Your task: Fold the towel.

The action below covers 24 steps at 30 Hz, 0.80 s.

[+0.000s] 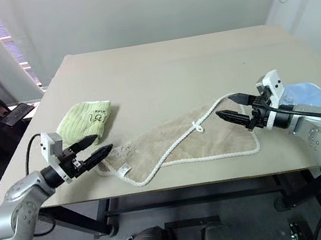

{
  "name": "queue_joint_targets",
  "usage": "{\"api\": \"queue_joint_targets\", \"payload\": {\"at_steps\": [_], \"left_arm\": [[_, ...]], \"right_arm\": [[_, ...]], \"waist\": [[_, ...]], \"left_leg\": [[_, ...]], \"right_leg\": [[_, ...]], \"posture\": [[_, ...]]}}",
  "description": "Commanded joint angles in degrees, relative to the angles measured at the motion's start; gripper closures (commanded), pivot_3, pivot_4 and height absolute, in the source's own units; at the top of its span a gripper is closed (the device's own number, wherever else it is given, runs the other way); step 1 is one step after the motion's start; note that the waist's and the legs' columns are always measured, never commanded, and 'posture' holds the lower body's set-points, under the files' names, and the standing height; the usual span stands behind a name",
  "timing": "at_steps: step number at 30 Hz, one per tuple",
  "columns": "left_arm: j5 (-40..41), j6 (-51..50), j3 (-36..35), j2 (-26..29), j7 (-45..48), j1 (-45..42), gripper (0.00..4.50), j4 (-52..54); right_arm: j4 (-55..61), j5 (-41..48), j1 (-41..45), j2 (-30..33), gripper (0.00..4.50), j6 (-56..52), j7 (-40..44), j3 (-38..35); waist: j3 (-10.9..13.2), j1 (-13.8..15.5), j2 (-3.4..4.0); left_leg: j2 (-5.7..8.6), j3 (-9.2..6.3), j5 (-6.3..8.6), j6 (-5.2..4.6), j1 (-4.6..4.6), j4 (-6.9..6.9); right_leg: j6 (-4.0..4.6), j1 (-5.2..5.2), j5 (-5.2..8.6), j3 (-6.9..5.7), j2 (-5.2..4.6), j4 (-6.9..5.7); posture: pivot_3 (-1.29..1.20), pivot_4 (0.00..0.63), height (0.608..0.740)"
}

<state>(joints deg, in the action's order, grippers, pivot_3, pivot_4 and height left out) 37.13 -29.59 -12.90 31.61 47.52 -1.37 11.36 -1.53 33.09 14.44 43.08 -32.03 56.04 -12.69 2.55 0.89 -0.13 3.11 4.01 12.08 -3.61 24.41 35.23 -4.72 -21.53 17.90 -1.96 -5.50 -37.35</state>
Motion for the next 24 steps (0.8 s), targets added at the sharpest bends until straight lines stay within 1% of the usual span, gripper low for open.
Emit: {"api": "queue_joint_targets", "payload": {"at_steps": [1, 4, 6, 10, 16, 19, 22, 24], "left_arm": [[1.88, -0.72, -1.78, 0.8, -0.7, 0.07, 0.03, 4.16], [3.28, -1.64, -2.29, 1.03, -0.51, 0.58, 0.03, 4.86], [3.22, -1.79, -1.71, 0.99, -0.74, 0.08, 0.03, 4.78], [3.17, -2.27, 0.45, 0.24, -0.57, -2.13, 0.03, 4.1], [2.41, -2.31, 3.01, 0.1, 2.08, -5.12, 0.03, 0.95], [1.31, -1.7, 4.31, 0.05, 2.97, -7.09, 0.03, -0.84], [1.92, -2.24, 4.42, -0.11, 3.42, -8.07, 0.03, -0.59], [1.5, -1.88, 4.55, 0.04, 3.57, -8.03, 0.03, -0.76]], "right_arm": [[-0.95, -0.42, 2.8, -0.54, 0.27, 1.23, 0.13, 0.03], [-2.26, -1.37, 4.16, -1.78, 0.27, 2.61, -0.52, 0.41], [-2.77, -1.56, 4.8, -3.12, 0.27, 2.83, -2.74, -0.46], [-0.17, -1.02, 4.87, -4.97, 0.27, 3.02, -4.86, -0.6], [1.09, -1.4, 4.83, -4.58, 0.27, 2.07, -7.26, -1.13], [1.13, -1.85, 4.16, -4.73, 0.27, 0.18, -10.21, -1.33], [0.32, -3.22, 4.63, -4.05, 0.27, -1.63, -11.27, 0.34], [-2.14, -6.14, 6.02, -3.48, 0.27, -3.01, -13.49, 2.03]], "waist": [[0.0, -0.12, 0.01], [0.0, -0.29, 0.01], [0.0, -0.29, 0.01], [0.0, -0.13, 0.01], [0.0, -0.23, 0.01], [-0.01, -0.23, 0.01], [-0.01, -0.25, 0.01], [-0.01, -0.33, 0.01]], "left_leg": [[0.0, 0.03, 0.0, 0.0, 0.0, 0.0], [0.0, 0.14, 0.0, -0.01, -0.02, 0.0], [0.0, 0.17, 0.0, -0.01, -0.03, -0.01], [0.0, 0.18, 0.0, 0.0, 0.0, -0.05], [0.0, 0.25, 0.01, -0.01, 0.01, -0.05], [0.0, 0.25, 0.0, -0.01, 0.0, -0.05], [0.0, 0.26, 0.01, -0.01, 0.02, -0.06], [0.0, 0.27, 0.02, -0.03, 0.03, -0.06]], "right_leg": [[-0.02, 0.01, -0.01, 0.0, -0.01, 0.0], [-0.05, 0.02, -0.07, 0.01, -0.06, 0.02], [-0.06, -0.02, -0.08, 0.01, -0.07, 0.03], [-0.06, -0.11, -0.08, 0.01, -0.07, 0.03], [-0.08, -0.11, -0.1, 0.04, -0.09, 0.04], [-0.08, -0.13, -0.1, 0.04, -0.09, 0.02], [-0.08, -0.15, -0.1, 0.04, -0.1, 0.04], [-0.08, -0.17, -0.1, 0.05, -0.1, 0.05]], "posture": [[0.0, 0.0, 0.715], [0.0, 0.0, 0.715], [0.0, 0.0, 0.715], [0.0, 0.0, 0.715], [0.0, 0.0, 0.715], [0.0, 0.0, 0.715], [0.0, 0.0, 0.715], [0.0, 0.0, 0.715]]}}
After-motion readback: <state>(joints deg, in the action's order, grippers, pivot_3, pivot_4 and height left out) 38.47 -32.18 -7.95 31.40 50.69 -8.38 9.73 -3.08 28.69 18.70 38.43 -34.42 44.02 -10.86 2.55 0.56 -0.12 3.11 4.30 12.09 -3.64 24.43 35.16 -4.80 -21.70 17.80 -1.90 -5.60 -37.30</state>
